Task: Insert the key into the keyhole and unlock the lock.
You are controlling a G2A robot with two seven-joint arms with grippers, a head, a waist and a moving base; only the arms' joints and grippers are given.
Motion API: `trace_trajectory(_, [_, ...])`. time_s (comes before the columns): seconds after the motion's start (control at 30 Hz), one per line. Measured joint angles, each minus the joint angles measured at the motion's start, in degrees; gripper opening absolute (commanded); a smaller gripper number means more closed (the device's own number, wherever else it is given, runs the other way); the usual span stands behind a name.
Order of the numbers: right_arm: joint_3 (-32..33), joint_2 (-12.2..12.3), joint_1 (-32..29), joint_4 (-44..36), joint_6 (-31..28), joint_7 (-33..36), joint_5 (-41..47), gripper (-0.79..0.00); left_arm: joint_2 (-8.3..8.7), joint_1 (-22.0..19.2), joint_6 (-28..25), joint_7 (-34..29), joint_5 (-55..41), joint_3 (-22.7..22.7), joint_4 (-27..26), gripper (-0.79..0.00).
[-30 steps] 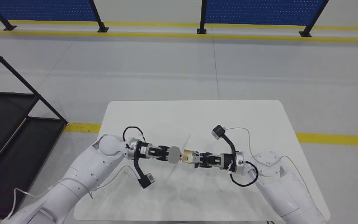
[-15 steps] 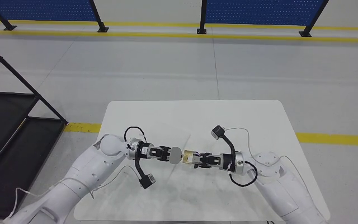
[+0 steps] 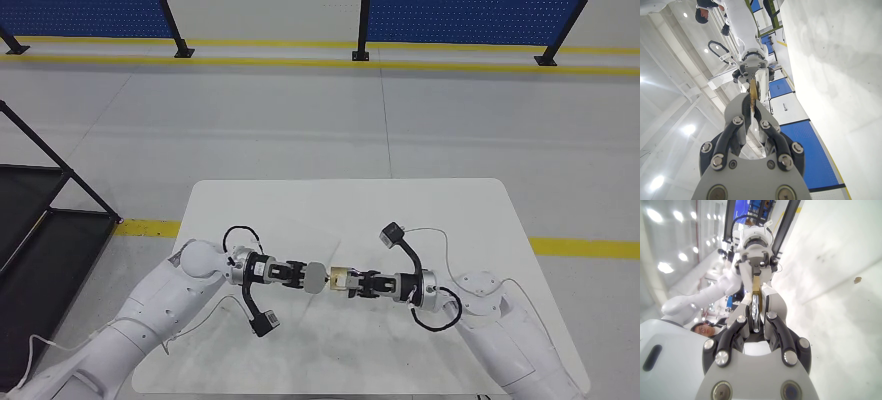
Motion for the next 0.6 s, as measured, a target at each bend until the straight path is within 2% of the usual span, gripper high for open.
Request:
trace_trajectory(0.27, [1.2, 0.2, -0.5, 0.0, -0.4, -1.4, 0.3, -0.785, 0.83, 1.1, -1.1, 1.0, -3.7, -2.7, -0.2, 0.0])
trace_trajectory(0.37, [1.7, 0.3, -0.9, -0.2, -0.5, -2.1, 0.0, -0.785, 1.16, 1.5, -6.3, 1.9, -6.8, -3.6, 0.5, 0.0])
trace_trajectory(0.5, [2.0, 0.3, -1.1, -0.1, -0.2, -2.4, -0.1, -0.785, 1.19, 1.5, -18.6, 4.7, -14.5, -3.7, 0.8, 0.0])
trace_trajectory(0.57, [2.0, 0.3, -1.1, -0.1, -0.1, -2.4, -0.1, -0.785, 1.18, 1.5, -21.2, 5.1, -16.3, -3.7, 0.9, 0.0])
trace_trajectory(0.6, [2.0, 0.3, -1.1, -0.1, -0.1, -2.4, -0.1, -0.785, 1.17, 1.5, -20.6, 5.0, -15.6, -3.7, 0.9, 0.0])
